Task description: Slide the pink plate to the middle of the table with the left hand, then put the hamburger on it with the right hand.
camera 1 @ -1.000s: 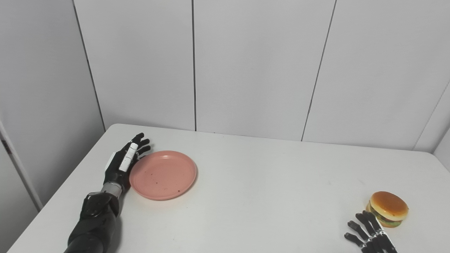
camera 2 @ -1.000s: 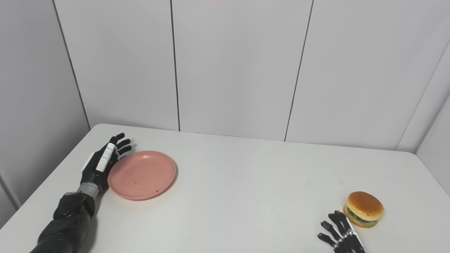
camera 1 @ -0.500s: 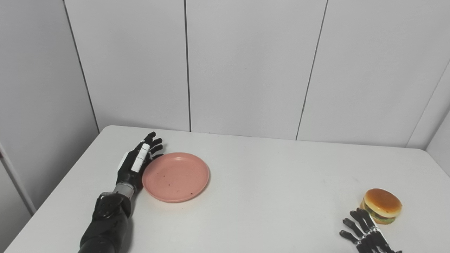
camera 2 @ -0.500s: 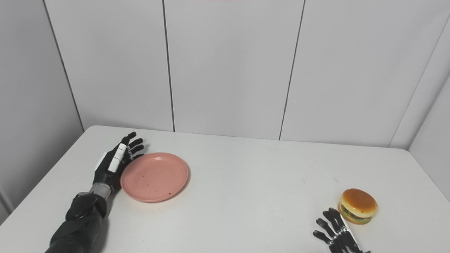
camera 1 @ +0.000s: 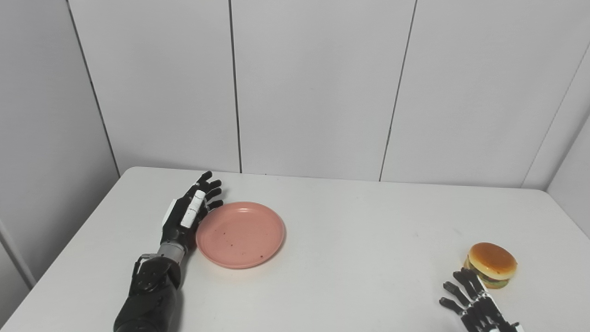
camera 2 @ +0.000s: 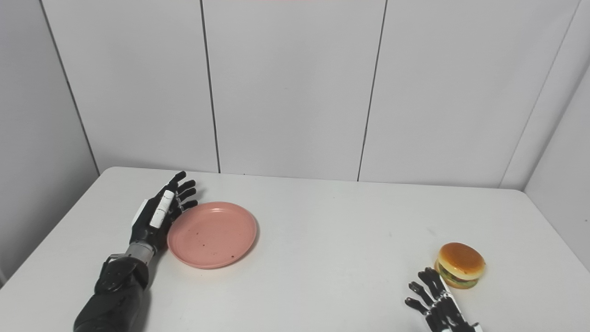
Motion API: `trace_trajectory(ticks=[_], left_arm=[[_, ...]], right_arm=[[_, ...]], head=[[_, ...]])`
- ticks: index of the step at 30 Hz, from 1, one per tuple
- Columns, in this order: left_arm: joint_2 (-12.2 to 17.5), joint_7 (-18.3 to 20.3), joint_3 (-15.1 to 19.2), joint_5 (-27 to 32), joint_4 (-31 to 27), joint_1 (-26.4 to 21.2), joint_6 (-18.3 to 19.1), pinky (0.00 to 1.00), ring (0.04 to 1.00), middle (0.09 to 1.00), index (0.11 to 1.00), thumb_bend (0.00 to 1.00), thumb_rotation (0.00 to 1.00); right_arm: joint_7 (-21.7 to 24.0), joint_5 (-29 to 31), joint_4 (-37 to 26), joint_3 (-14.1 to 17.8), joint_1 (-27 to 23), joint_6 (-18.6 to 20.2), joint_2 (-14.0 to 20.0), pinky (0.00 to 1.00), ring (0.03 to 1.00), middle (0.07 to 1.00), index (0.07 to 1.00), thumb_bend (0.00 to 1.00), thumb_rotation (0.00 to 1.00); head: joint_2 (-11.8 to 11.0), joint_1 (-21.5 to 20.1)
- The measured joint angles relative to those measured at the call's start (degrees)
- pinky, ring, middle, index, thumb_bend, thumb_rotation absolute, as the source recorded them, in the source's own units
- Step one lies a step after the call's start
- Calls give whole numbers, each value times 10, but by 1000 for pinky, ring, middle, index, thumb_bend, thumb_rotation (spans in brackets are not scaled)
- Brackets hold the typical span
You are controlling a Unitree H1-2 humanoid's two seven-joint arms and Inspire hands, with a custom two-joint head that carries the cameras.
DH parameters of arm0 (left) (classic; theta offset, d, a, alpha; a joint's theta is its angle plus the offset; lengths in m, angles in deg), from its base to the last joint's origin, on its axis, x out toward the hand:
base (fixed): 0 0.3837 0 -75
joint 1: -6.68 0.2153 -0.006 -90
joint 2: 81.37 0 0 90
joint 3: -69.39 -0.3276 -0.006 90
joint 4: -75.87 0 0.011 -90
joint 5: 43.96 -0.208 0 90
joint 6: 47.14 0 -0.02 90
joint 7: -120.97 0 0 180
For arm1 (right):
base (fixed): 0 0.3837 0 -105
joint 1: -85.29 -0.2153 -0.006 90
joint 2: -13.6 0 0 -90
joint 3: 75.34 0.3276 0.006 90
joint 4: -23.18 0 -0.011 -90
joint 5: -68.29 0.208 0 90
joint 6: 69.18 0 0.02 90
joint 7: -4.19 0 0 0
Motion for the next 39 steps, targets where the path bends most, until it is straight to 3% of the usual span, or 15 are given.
trace_trajectory(ticks=[7, 13, 22, 39], left_arm=[[-10, -14, -13, -11, -8, 2, 0, 752, 854, 838, 871, 969, 785], [-19, -15, -15, -10, -20, 6, 3, 761, 866, 848, 874, 915, 770], [-41, -16, -19, -10, -45, 13, 23, 774, 854, 848, 875, 938, 759], [-69, -31, -33, -13, -47, 10, 23, 753, 847, 842, 866, 988, 784]], right_arm=[[-14, -7, -12, -8, 0, 20, 0, 807, 886, 943, 939, 965, 928], [-22, -16, -20, -11, 0, 37, 0, 815, 891, 945, 935, 961, 929], [-27, -21, -25, -15, 1, 44, 0, 819, 885, 939, 934, 954, 935], [-35, -24, -36, -20, 2, 62, -4, 817, 884, 939, 934, 959, 931]], head=[[6, -13], [10, -18], [11, -21], [17, -29]])
